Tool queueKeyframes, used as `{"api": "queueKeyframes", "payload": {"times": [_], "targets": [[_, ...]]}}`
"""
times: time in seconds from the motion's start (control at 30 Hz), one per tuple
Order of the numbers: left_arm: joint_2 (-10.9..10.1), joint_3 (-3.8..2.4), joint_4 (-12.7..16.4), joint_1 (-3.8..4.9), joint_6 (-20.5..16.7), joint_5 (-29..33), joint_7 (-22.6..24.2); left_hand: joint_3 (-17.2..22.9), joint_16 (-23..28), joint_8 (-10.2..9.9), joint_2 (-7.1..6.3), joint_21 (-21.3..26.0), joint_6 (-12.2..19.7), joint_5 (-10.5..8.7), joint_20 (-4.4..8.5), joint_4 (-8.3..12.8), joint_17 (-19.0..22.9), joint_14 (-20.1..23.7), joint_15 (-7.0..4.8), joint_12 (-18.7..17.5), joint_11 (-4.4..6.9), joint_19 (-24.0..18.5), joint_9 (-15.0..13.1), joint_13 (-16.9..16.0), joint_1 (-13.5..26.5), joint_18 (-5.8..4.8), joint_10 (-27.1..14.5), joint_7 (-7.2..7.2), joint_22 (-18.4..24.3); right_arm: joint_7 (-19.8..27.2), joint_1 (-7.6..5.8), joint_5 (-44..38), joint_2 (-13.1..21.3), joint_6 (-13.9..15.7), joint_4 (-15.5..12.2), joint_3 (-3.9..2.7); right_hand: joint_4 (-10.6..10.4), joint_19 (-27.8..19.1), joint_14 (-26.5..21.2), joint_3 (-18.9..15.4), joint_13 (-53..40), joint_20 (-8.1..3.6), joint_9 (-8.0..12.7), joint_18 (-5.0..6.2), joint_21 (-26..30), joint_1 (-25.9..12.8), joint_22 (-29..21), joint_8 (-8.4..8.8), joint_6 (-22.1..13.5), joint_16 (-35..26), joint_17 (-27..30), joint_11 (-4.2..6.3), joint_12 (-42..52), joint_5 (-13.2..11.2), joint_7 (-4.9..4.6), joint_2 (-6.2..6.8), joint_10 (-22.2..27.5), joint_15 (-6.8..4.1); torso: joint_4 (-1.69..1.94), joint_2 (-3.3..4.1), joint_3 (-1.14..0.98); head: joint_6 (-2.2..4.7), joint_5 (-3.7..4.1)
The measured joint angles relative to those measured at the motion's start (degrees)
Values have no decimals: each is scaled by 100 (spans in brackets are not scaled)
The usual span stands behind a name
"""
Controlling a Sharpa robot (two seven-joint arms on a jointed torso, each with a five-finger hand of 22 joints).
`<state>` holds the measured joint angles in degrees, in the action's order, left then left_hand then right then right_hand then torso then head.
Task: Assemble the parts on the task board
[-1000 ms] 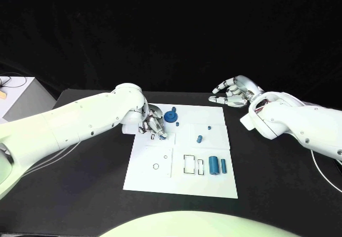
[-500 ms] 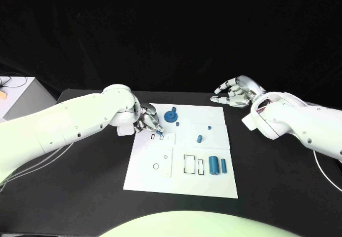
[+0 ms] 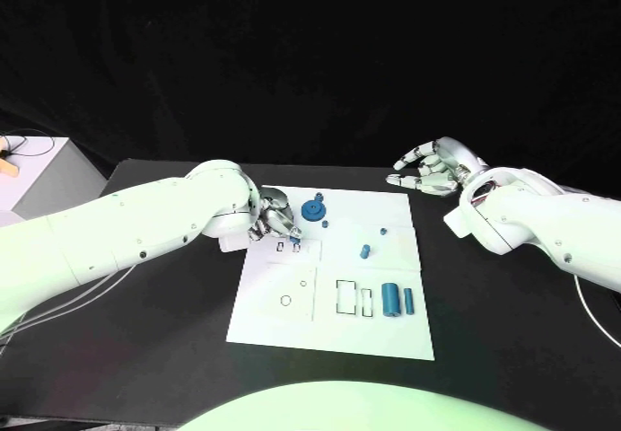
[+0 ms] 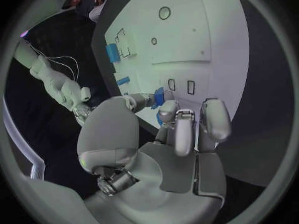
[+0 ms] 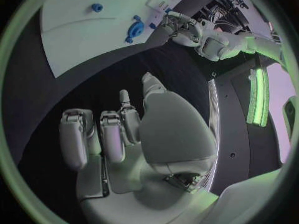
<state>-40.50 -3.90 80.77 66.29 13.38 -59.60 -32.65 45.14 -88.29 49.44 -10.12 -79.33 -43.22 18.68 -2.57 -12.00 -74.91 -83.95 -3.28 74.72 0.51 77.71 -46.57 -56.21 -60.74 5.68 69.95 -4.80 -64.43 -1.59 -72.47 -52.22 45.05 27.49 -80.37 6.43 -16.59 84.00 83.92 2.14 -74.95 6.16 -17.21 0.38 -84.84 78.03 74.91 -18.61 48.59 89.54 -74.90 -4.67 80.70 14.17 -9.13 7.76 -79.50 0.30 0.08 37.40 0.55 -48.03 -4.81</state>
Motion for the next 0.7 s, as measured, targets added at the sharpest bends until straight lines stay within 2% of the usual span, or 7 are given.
{"api": "queueKeyframes", "payload": {"times": [0.2, 0.53, 0.7], "targets": [[-40, 8, 119, -155, -246, -253, 3, 0, -24, 1, -8, -27, -1, 35, 21, 0, 0, -7, -33, 27, 21, 20, -28, -51, 8, 0, 63, 1, -44, -2, 2, -1, 8, -4, 1, 0, 0, 0, 0, 0, 0, 0, 0, 0, 0, 0, 0, 0, 0, 0, 0, 0, 0, 0, 0, 0, 0, 0, -8, 5, 7, -1, 7], [-77, 6, 250, -275, -548, -640, 2, 1, -24, 0, -16, -27, -4, 38, 21, 1, 0, 0, -40, 27, 20, 20, -29, -79, 16, 0, 103, 3, -28, -8, 3, -5, 18, -11, -1, 0, 0, 0, 0, 0, 1, 0, 0, 0, 0, 1, 4, 0, -1, 0, 0, 0, 0, 0, 0, 0, 0, 0, -1, 10, 14, -12, 13], [-82, 1, 280, -366, -670, -803, 0, 1, -24, 1, -23, -27, -22, 38, 20, 1, 0, 0, -40, 27, 32, 20, -29, -89, 23, 0, 115, 20, -28, -8, 3, -6, 19, -14, -3, 0, 0, 0, 0, 0, 2, 0, 0, 0, 0, 0, 4, 0, 0, 0, 0, 0, 0, 0, 0, 0, 0, 0, -1, 12, 18, -17, 12]]}}
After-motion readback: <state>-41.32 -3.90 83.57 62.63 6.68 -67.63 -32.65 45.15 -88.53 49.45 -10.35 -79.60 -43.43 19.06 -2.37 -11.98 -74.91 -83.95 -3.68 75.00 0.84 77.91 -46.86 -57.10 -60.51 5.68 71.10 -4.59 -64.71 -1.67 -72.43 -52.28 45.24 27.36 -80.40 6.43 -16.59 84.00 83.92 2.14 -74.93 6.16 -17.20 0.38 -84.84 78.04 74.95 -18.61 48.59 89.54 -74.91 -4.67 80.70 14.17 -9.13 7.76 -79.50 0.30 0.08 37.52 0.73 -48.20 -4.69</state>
